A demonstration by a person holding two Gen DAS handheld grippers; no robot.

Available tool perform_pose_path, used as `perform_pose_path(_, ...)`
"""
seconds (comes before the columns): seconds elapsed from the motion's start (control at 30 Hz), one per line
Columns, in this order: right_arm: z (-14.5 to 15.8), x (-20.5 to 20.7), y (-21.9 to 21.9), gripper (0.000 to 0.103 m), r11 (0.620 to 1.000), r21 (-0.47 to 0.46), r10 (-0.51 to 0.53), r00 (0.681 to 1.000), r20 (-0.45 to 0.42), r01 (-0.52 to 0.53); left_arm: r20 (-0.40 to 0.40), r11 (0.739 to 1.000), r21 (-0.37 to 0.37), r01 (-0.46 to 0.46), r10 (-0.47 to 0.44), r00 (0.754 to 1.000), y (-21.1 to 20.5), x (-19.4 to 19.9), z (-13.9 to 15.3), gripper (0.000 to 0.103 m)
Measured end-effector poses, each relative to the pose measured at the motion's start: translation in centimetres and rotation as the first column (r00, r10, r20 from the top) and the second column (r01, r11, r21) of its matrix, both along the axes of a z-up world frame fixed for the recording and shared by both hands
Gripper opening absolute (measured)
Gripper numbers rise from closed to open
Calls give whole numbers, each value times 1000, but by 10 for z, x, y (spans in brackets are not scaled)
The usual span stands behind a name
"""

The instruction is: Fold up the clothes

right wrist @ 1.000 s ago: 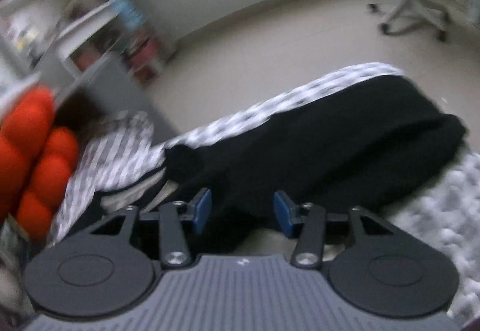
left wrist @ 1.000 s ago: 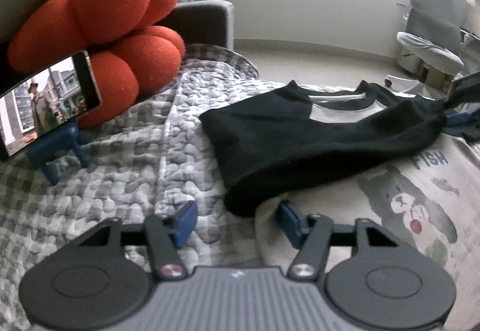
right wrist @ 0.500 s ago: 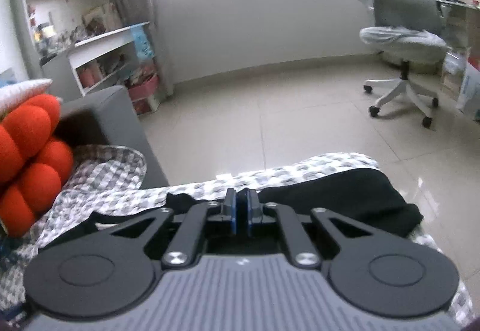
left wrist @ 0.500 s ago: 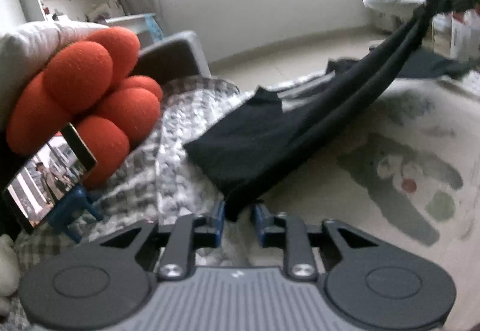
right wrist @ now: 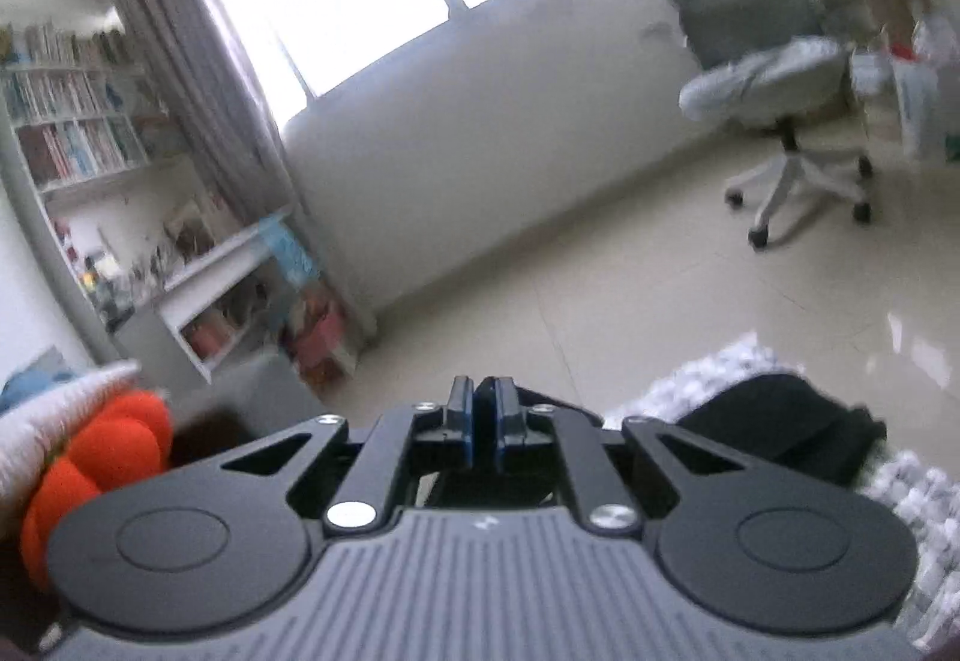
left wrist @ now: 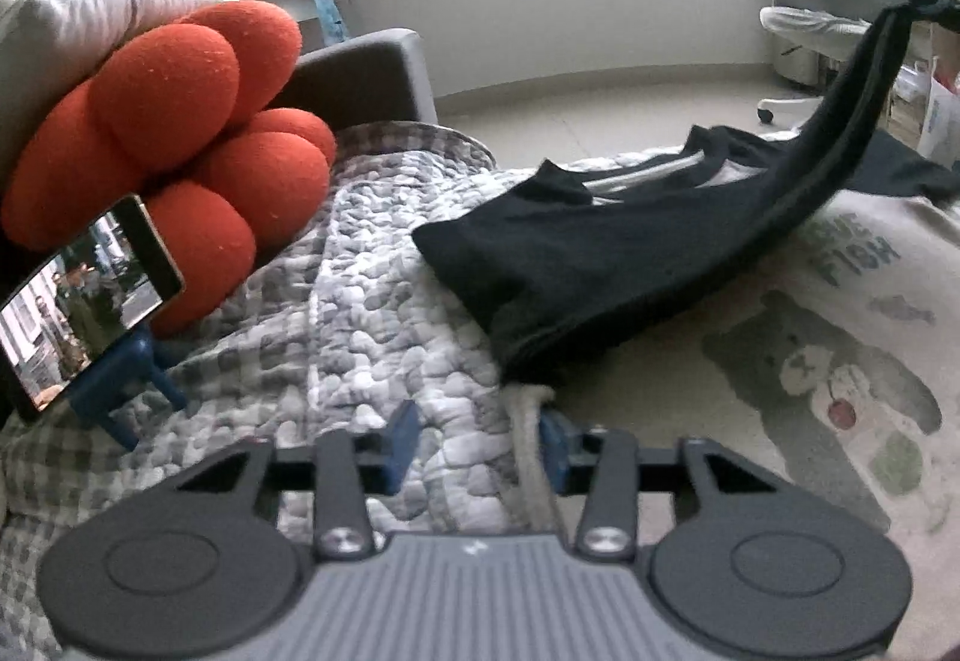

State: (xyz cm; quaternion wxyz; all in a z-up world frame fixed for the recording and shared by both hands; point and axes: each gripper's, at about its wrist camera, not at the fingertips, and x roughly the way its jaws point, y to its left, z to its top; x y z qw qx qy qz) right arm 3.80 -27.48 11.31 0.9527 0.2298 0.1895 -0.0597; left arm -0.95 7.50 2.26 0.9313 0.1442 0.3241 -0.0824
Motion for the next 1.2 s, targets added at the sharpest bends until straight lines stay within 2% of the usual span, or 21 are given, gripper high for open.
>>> perform_pose_path(0.1, -4, 4, 3, 8, 1000, -28, -9, 1000, -29, 9, -14, 999, -32, -27, 27, 1000, 4, -1, 1, 29)
perform_pose_path(0.23, 0, -6, -15, 8, 994, 107, -34, 999, 38, 30, -57, 986, -145, -85, 77, 995, 22, 1, 3, 29)
perform_pose_path(0.3, -2, -4, -16, 8, 996, 89, -23, 1000, -4, 23, -74, 976, -196, -95, 81, 994, 30, 1, 4, 31)
perform_pose_path(0.4, -11, 3, -8, 8, 1000, 24, -17, 996, -90, 19, -8, 988, -153, -37, 36, 999, 20, -8, 13, 37)
perform_pose_path(0.47, -14, 5, -7, 8, 998, 55, -5, 996, -93, 10, 27, 994, -107, 10, -7, 1000, 8, -13, 19, 42)
perform_pose_path(0.57, -11, 2, -4, 9, 998, 60, 0, 997, -75, 5, 17, 996, -77, 38, -37, 999, -2, -8, 17, 46)
perform_pose_path(0.67, -10, 2, -3, 9, 999, 38, 1, 997, -73, 2, -11, 999, -42, 16, -17, 1000, -6, 7, 6, 45)
perform_pose_path(0.73, -10, 1, -3, 9, 1000, 27, 1, 997, -75, 1, -23, 998, -61, -22, 21, 1000, -2, 14, 2, 37)
perform_pose_path(0.77, -11, 2, -3, 9, 1000, 25, -1, 997, -76, 3, -27, 995, -93, -43, 40, 999, 3, 15, 2, 29)
perform_pose_path(0.83, -11, 2, -4, 9, 1000, 24, -3, 997, -77, 5, -36, 982, -169, -87, 82, 996, 14, 16, 3, 23)
perform_pose_path(0.93, -9, -1, -7, 9, 999, 35, 3, 999, -54, -1, -52, 947, -278, -160, 152, 987, 33, 15, 4, 15)
perform_pose_path(1.0, -8, -2, -7, 9, 999, 36, 14, 999, -47, -13, -68, 914, -346, -211, 199, 978, 45, 15, 1, 15)
perform_pose_path(1.03, -7, -1, -7, 9, 999, 31, 20, 998, -52, -18, -76, 905, -349, -242, 230, 970, 50, 15, -1, 10)
perform_pose_path(1.07, -9, 1, -5, 9, 999, 17, 28, 997, -76, -27, -80, 904, -326, -277, 266, 961, 54, 15, -3, 2)
perform_pose_path(1.13, -18, 11, 0, 9, 998, -25, 49, 985, -165, -54, -97, 895, -321, -308, 292, 951, 61, 14, -8, 2)
perform_pose_path(1.2, -31, 21, 9, 9, 992, -94, 56, 961, -272, -85, -109, 889, -329, -318, 298, 948, 68, 12, -11, 2)
